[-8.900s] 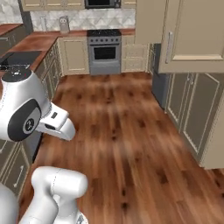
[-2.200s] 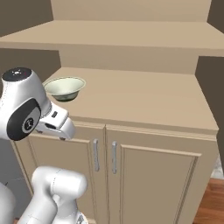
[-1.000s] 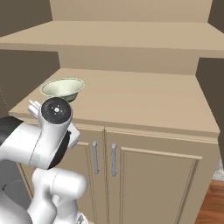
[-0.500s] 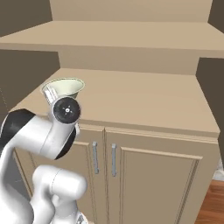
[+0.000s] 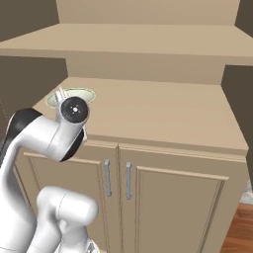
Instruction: Pick up the bowls from the cabinet and place each bowl in front of a stool on the dining counter.
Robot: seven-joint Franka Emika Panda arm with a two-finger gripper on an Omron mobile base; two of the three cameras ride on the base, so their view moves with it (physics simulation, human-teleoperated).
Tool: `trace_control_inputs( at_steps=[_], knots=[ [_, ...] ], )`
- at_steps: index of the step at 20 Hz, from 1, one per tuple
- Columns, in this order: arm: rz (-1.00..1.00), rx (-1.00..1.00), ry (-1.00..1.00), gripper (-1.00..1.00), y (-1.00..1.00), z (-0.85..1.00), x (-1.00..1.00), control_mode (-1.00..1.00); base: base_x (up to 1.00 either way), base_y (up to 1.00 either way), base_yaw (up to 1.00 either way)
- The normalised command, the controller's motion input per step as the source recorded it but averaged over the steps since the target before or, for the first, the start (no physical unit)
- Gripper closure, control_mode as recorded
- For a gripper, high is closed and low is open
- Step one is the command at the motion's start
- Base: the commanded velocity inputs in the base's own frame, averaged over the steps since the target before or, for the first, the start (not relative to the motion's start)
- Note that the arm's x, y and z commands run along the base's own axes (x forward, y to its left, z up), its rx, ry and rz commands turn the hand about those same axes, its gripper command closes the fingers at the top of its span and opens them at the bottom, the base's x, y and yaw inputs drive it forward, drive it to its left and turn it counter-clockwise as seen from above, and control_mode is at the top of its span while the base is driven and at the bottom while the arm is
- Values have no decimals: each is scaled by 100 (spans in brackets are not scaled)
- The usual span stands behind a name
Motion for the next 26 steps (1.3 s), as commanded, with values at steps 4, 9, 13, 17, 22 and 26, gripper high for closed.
trace_control_inputs(
  at_steps=[4, 9, 13, 17, 22, 26],
  knots=[
    [0, 5, -3, -100, 11, 0, 33, -100, 0, 0, 0],
    [0, 13, -1, -100, 2, 0, 42, -100, 0, 0, 0],
    [0, 9, 0, -100, 2, 0, 49, -100, 0, 0, 0],
    [0, 0, 0, -100, 15, 0, 53, -100, 0, 0, 0],
    [0, 0, 0, -100, 31, 0, 45, -100, 0, 0, 0],
    [0, 0, 0, -100, 20, -11, 34, -100, 0, 0, 0]
  ],
)
